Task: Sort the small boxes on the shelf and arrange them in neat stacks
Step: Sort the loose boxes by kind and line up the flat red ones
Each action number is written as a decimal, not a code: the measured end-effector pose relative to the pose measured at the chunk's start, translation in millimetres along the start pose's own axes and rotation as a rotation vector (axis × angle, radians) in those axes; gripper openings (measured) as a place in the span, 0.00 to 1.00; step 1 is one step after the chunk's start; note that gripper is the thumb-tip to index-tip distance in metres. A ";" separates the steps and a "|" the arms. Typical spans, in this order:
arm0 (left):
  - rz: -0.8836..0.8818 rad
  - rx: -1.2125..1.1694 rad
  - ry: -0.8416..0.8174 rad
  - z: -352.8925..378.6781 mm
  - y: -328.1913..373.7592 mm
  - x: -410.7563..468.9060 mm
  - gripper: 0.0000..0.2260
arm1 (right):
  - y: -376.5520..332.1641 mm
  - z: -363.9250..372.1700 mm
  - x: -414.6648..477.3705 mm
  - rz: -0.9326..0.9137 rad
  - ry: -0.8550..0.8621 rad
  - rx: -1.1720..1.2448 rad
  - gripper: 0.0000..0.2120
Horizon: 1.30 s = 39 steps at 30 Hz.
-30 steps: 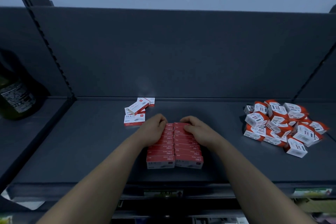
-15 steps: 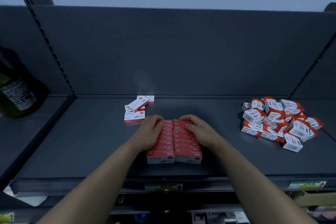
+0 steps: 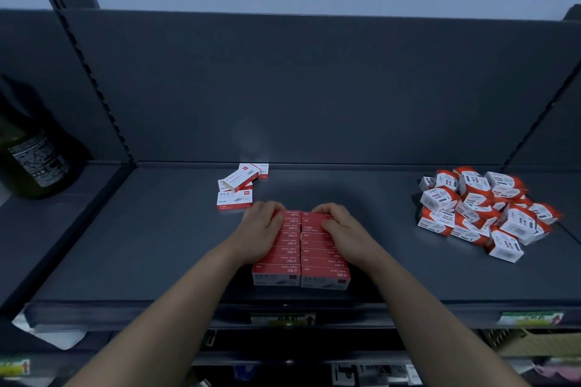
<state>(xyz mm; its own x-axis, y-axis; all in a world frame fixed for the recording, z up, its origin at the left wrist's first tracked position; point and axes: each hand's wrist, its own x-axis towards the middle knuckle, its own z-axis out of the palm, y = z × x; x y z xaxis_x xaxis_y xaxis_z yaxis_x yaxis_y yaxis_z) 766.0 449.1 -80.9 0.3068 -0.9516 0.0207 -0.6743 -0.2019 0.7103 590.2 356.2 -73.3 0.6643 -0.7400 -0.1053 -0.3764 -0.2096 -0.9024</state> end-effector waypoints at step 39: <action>-0.161 0.419 0.320 -75.1 -22.8 18.1 0.12 | -31.3 -10.1 49.6 -0.215 0.077 -0.699 0.20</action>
<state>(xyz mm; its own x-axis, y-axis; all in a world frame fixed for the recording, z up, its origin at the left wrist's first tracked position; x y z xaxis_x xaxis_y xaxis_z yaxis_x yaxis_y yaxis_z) 837.3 453.8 -43.9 0.5727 -0.7965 0.1939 -0.7918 -0.4762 0.3824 628.4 319.6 -46.0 0.7326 -0.6737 0.0968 -0.5838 -0.6951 -0.4196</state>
